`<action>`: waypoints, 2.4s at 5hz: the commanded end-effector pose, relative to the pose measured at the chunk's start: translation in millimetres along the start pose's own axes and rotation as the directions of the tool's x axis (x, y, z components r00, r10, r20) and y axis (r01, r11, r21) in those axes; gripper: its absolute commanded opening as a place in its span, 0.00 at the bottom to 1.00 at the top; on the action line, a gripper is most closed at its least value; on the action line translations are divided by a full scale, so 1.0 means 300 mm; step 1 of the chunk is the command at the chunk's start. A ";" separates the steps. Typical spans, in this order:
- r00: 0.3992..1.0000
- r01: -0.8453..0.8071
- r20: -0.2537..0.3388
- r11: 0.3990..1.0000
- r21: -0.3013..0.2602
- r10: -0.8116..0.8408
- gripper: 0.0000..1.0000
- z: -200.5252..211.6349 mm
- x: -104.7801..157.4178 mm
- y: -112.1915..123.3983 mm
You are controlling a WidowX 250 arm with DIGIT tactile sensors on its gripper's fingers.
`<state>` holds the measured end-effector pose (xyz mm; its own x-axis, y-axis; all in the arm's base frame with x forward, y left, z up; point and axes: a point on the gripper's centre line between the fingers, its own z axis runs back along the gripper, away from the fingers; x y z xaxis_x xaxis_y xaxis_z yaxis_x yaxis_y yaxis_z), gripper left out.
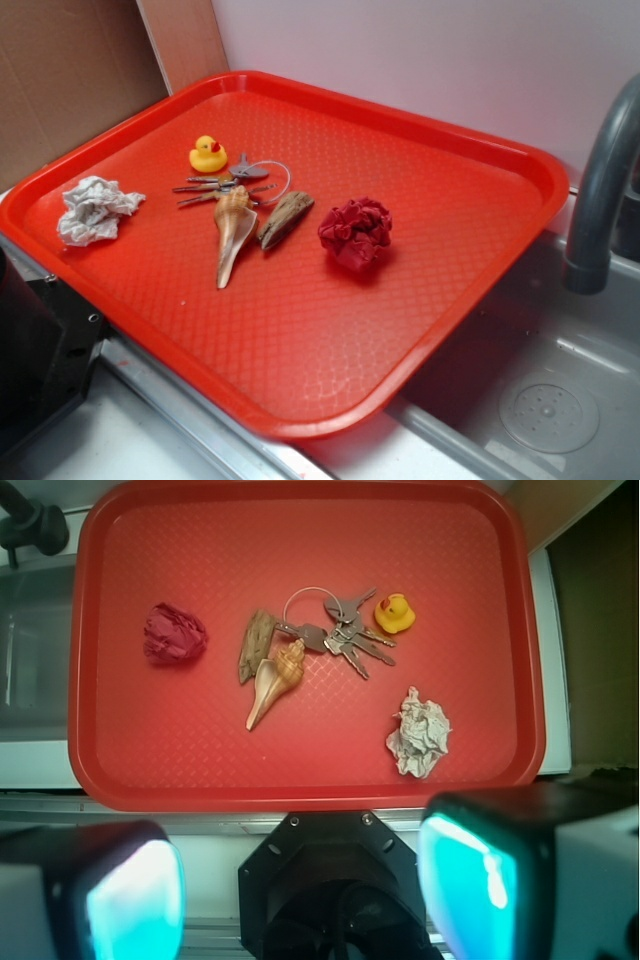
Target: Grab the yellow duck.
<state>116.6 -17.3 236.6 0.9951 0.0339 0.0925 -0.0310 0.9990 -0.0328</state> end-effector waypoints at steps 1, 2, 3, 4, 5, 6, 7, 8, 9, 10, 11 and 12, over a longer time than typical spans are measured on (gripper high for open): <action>1.000 0.000 0.000 1.000 0.000 0.000 1.00 0.000 0.000 0.000; 0.986 -0.153 -0.065 0.987 0.047 0.156 1.00 -0.170 0.058 0.088; 0.917 -0.394 0.095 0.916 0.071 0.387 1.00 -0.265 0.144 0.129; 0.840 -0.524 0.186 0.850 0.040 0.509 1.00 -0.322 0.203 0.189; 0.840 -0.524 0.186 0.850 0.040 0.509 1.00 -0.322 0.203 0.189; 0.840 -0.524 0.186 0.850 0.040 0.509 1.00 -0.322 0.203 0.189; 0.840 -0.524 0.186 0.850 0.040 0.509 1.00 -0.322 0.203 0.189; 0.841 -0.538 0.112 0.839 0.083 0.529 1.00 -0.428 0.311 0.227; 0.857 -0.513 0.104 0.853 0.093 0.504 1.00 -0.511 0.394 0.243; 0.855 -0.518 0.084 0.845 0.134 0.511 1.00 -0.595 0.436 0.267; 0.837 -0.545 0.048 0.824 0.156 0.545 1.00 -0.657 0.451 0.327; 0.820 -0.566 0.020 0.804 0.184 0.572 1.00 -0.708 0.452 0.370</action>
<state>260.9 81.3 22.5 0.8042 0.5933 0.0358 -0.5928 0.7964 0.1195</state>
